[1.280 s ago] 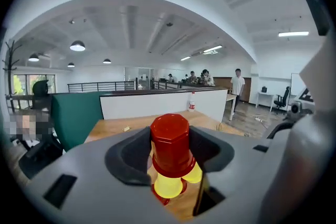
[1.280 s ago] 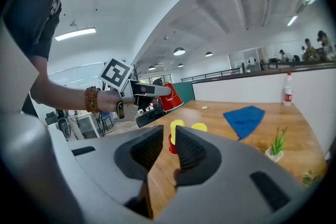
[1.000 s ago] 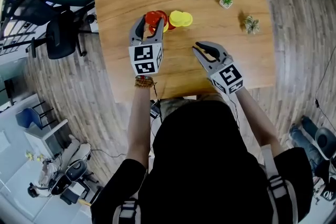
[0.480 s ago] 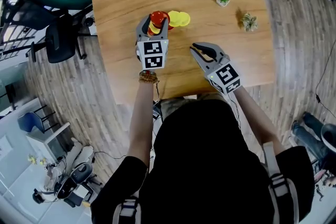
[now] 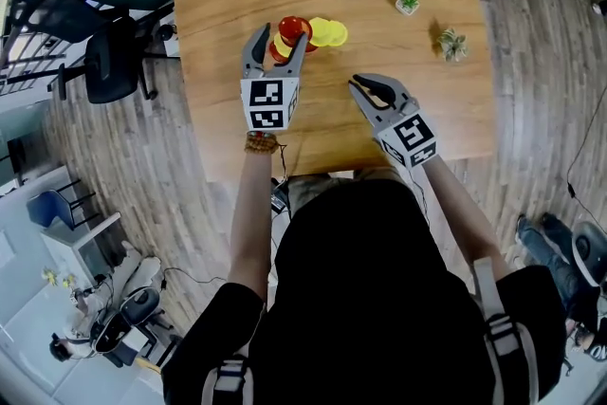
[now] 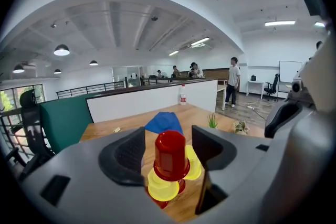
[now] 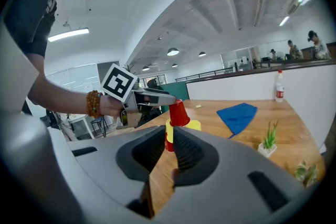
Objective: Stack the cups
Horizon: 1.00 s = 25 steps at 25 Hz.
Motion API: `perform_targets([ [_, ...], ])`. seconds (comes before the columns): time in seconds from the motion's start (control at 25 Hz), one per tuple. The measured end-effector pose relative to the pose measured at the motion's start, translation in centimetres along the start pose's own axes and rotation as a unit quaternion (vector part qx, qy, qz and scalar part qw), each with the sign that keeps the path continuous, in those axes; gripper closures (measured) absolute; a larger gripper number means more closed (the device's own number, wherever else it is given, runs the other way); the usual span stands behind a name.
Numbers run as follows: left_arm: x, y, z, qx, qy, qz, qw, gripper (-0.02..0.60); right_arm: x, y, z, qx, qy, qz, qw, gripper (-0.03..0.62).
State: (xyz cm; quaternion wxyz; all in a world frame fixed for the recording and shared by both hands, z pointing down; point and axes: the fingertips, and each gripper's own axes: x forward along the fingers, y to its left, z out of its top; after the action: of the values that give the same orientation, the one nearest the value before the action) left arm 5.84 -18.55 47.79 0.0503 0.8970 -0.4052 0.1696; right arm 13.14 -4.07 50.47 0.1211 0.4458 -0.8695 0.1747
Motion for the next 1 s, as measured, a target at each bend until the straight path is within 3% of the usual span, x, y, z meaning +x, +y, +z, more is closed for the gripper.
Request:
perform_targets([
  [0.16, -3.5, 1.3, 4.5, -0.014, -0.051, 0.029, 0.9982, 0.298, 0.2, -1.0, 3.3, -0.045, -0.024, -0.008, 0.999, 0.543],
  [0.32, -7.1, 2.6, 9.5, -0.027, -0.125, 0.05, 0.9906, 0.298, 0.5, -1.3, 8.9, -0.11, -0.066, -0.033, 0.991, 0.545],
  [0.48, -10.1, 3.0, 15.4, -0.028, -0.201, 0.057, 0.9775, 0.299, 0.2, -0.8, 16.6, -0.157, -0.132, -0.072, 0.976, 0.543],
  [0.6, -12.9, 1.8, 18.6, -0.025, -0.262, 0.059, 0.963, 0.302, -1.2, 0.0, 21.2, -0.153, -0.197, -0.126, 0.96, 0.542],
  [0.76, -14.9, -0.5, 19.2, -0.034, -0.318, 0.061, 0.9455, 0.352, -3.9, 0.7, 23.1, -0.109, -0.256, -0.215, 0.936, 0.533],
  [0.88, -16.1, -2.0, 17.6, -0.069, -0.31, 0.054, 0.9467, 0.423, -4.5, 2.7, 21.8, -0.096, -0.248, -0.241, 0.933, 0.551],
  [1.0, -18.3, -3.8, 15.1, -0.075, -0.302, 0.054, 0.9489, 0.484, -5.6, 5.5, 19.2, -0.089, -0.233, -0.256, 0.934, 0.588],
])
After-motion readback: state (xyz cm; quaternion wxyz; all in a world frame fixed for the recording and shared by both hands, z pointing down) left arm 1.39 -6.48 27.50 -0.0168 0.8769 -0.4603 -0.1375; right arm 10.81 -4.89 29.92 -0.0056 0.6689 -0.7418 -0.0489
